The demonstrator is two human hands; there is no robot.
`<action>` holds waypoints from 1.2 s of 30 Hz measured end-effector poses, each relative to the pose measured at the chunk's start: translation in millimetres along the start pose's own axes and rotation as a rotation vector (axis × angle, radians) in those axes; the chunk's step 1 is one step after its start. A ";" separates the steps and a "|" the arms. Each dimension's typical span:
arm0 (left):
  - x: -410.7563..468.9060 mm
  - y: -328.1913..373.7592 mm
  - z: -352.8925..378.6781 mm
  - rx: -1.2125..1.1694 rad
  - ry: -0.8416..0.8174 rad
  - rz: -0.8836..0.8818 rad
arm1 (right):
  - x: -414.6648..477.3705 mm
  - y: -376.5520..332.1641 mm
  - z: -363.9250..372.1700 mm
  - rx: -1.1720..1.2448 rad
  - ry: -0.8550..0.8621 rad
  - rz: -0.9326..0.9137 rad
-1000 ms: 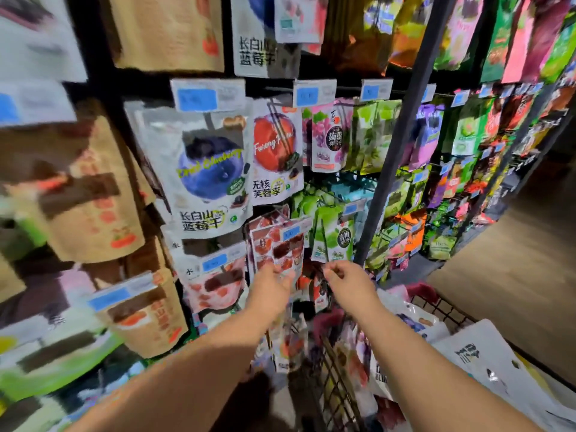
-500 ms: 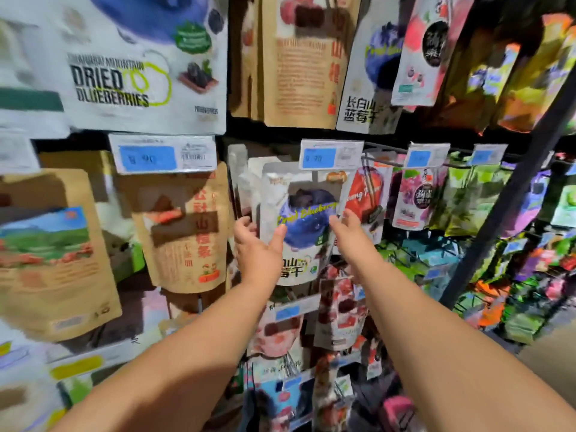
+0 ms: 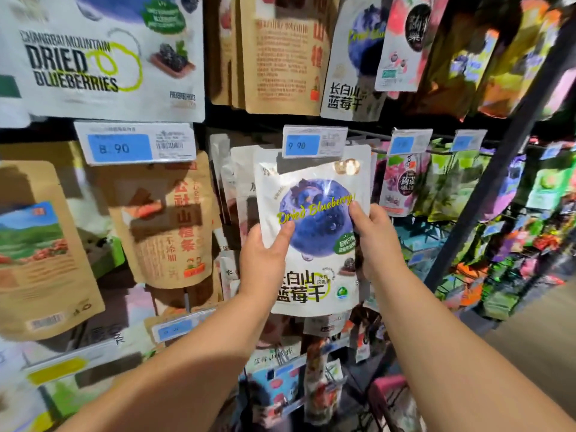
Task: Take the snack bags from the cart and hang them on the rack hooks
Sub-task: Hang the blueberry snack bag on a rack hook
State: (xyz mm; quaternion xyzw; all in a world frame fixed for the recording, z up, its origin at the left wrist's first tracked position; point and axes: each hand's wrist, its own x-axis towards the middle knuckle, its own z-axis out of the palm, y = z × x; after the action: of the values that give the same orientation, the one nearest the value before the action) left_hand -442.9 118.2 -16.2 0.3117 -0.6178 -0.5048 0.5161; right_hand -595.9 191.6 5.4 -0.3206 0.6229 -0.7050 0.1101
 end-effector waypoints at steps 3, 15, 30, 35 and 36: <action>-18.5 2.9 15.7 -0.067 -0.069 -0.024 | -14.5 -2.1 -27.8 -0.038 0.041 -0.001; -158.8 -30.2 133.9 0.176 -0.782 -0.261 | -128.1 42.6 -230.8 -0.283 0.474 0.321; -347.8 -25.7 216.1 0.293 -1.317 -0.392 | -278.6 41.9 -399.5 -0.952 0.739 0.794; -364.2 -34.2 216.4 0.460 -1.369 -0.429 | -300.1 70.4 -401.3 -1.073 0.128 0.956; -362.8 -35.1 213.6 0.417 -1.375 -0.458 | -297.1 73.7 -403.6 -1.084 0.118 0.974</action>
State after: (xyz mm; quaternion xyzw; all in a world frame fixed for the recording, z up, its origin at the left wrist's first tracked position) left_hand -552.0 501.1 -157.5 0.1382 -0.8032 -0.5530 -0.1735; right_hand -622.9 667.7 -165.5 0.0217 0.9612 -0.1850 0.2033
